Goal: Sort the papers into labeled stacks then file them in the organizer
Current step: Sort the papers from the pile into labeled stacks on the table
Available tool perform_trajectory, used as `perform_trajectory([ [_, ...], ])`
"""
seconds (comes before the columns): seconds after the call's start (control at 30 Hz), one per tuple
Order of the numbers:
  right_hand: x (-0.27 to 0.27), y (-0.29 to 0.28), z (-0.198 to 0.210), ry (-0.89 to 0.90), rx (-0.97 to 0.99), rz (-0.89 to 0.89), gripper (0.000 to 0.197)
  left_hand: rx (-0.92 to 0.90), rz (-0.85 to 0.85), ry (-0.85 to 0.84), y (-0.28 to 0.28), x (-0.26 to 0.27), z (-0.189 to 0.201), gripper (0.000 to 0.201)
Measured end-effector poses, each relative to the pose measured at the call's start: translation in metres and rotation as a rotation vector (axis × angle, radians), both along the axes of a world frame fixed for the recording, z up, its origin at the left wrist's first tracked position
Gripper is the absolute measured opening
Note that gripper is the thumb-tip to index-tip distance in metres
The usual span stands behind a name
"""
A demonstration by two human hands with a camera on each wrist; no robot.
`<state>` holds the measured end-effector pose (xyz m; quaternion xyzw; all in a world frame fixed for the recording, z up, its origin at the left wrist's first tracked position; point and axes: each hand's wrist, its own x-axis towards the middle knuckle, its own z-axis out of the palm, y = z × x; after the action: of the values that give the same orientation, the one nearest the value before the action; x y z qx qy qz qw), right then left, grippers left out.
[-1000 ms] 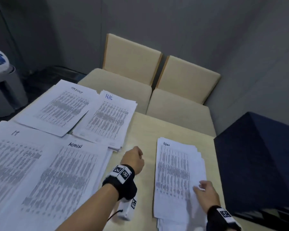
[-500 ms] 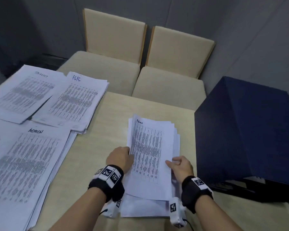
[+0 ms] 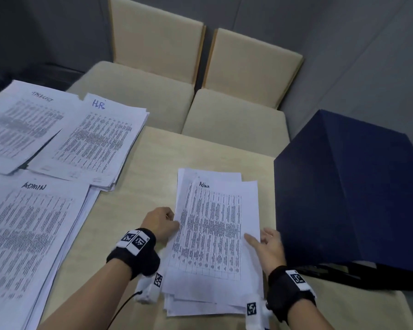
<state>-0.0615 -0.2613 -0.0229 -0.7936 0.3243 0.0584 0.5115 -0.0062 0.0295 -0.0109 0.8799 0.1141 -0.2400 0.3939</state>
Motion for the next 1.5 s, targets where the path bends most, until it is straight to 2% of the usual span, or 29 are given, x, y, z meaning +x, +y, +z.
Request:
perform_trajectory([
  [0.03,0.004,0.000,-0.001,-0.004,0.006,0.001,0.054,-0.050,0.012,0.004,-0.002,0.003,0.002,0.023],
  [0.07,0.009,0.000,-0.002,-0.003,0.017,0.018,0.046,-0.081,0.012,0.026,-0.003,0.008,0.004,0.033],
  [0.13,0.012,0.001,0.000,0.020,0.006,0.094,0.020,-0.078,-0.030,0.067,-0.004,0.015,0.005,0.042],
  [0.2,0.008,0.003,0.005,0.000,0.052,0.089,0.024,-0.036,-0.043,0.054,-0.002,0.019,0.007,0.040],
  [0.3,-0.003,0.002,0.017,-0.083,0.273,-0.049,0.026,-0.100,-0.013,0.028,0.004,0.024,0.007,0.025],
  [0.43,-0.012,0.005,0.026,-0.082,0.379,-0.110,0.018,-0.348,0.089,0.005,0.009,0.025,0.016,0.020],
  [0.5,-0.010,0.007,0.027,-0.089,0.423,-0.105,0.016,-0.531,0.186,0.039,0.007,0.024,0.019,0.019],
  [0.57,-0.003,0.008,0.026,-0.128,0.433,-0.067,0.016,-0.612,0.215,0.092,0.006,0.023,0.020,0.023],
  [0.63,0.005,0.013,0.024,-0.182,0.406,-0.069,0.017,-0.556,0.167,0.101,0.007,0.022,0.018,0.025],
  [0.7,0.010,0.015,0.021,-0.209,0.410,-0.083,0.026,-0.316,0.039,0.013,0.009,0.023,0.010,0.021],
  [0.73,0.011,0.016,0.022,-0.214,0.414,-0.085,0.028,-0.174,0.002,-0.043,0.009,0.025,0.003,0.025],
  [0.77,0.011,0.015,0.020,-0.210,0.433,-0.079,0.026,-0.088,0.027,-0.073,0.008,0.026,-0.001,0.025],
  [0.8,0.011,0.014,0.019,-0.196,0.473,-0.079,0.021,-0.043,0.080,-0.085,0.006,0.026,-0.002,0.021],
  [0.87,0.008,0.009,0.015,-0.173,0.515,-0.084,0.017,0.067,0.078,-0.070,-0.001,0.029,-0.007,0.014],
  [0.93,0.005,0.005,0.014,-0.186,0.500,-0.081,0.024,0.134,0.053,-0.062,-0.008,0.031,-0.010,0.025],
  [1.0,0.003,0.002,0.016,-0.187,0.502,-0.092,0.016,0.167,0.048,-0.103,-0.013,0.034,-0.009,0.029],
  [1.03,0.003,0.002,0.018,-0.175,0.482,-0.079,0.009,0.189,0.022,-0.121,-0.014,0.035,-0.008,0.030],
  [1.13,0.003,-0.007,0.015,-0.073,0.410,-0.067,0.010,0.326,-0.115,-0.170,-0.011,0.035,0.000,0.031],
  [1.27,0.005,0.000,0.014,-0.091,0.426,-0.264,0.029,0.652,-0.324,-0.217,0.001,0.031,0.013,0.029],
  [1.33,0.015,0.005,0.017,-0.104,0.439,-0.245,0.022,0.636,-0.352,-0.247,0.006,0.027,0.019,0.031],
  [1.37,0.019,0.010,0.024,-0.097,0.473,-0.189,0.007,0.555,-0.346,-0.261,0.010,0.026,0.021,0.031],
  [1.43,0.026,0.013,0.032,-0.039,0.517,-0.076,0.054,0.310,-0.323,-0.312,0.016,0.025,0.020,0.032],
  [1.47,0.027,0.014,0.033,-0.058,0.561,-0.053,0.058,0.170,-0.305,-0.333,0.020,0.024,0.017,0.032],
  [1.5,0.028,0.011,0.030,-0.101,0.546,-0.066,0.044,0.048,-0.293,-0.348,0.022,0.024,0.016,0.032],
])
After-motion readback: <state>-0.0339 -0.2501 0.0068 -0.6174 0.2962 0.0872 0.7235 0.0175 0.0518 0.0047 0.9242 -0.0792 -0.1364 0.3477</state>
